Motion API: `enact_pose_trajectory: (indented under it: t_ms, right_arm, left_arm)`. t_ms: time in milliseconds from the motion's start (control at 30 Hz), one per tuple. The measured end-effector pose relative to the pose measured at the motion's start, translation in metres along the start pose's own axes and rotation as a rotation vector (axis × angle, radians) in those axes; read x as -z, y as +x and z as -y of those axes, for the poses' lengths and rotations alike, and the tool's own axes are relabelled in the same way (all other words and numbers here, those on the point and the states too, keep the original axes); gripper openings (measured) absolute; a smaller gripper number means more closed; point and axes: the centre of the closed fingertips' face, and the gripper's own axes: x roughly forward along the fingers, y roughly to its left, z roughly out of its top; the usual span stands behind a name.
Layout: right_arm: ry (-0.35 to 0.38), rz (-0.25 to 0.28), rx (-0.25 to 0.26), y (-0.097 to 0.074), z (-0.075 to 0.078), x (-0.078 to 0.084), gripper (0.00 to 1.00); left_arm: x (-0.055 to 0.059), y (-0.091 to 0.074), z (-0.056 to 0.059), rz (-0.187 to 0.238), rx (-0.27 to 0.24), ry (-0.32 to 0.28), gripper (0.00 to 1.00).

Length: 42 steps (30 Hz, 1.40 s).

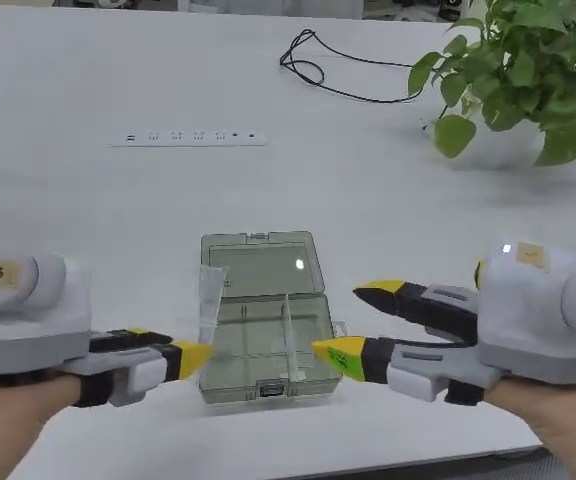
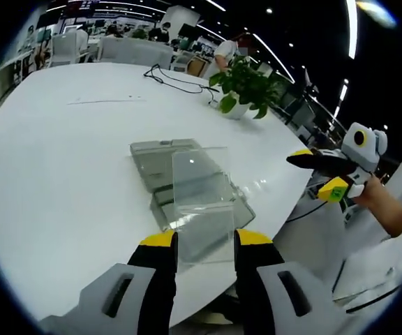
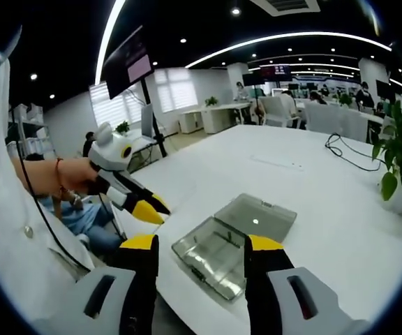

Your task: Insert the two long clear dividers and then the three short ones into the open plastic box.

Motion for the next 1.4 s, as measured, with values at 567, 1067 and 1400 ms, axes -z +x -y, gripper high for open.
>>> enact_pose_trajectory:
  t_ms: [567, 1067, 1400]
  right_arm:
    - [0.166, 0.04, 0.007, 0.037, -0.019, -0.019, 0.24]
    - [0.275, 0.037, 0.045, 0.044, -0.016, -0.016, 0.11]
    - [0.307, 0.044, 0.071, 0.046, -0.017, -0.018, 0.07]
  left_arm:
    - [-0.026, 0.011, 0.053, 0.104, 0.109, 0.056, 0.3]
    - [-0.033, 0.011, 0.057, 0.114, 0.102, 0.141, 0.3]
    - [-0.035, 0.011, 0.057, 0.125, 0.092, 0.145, 0.3]
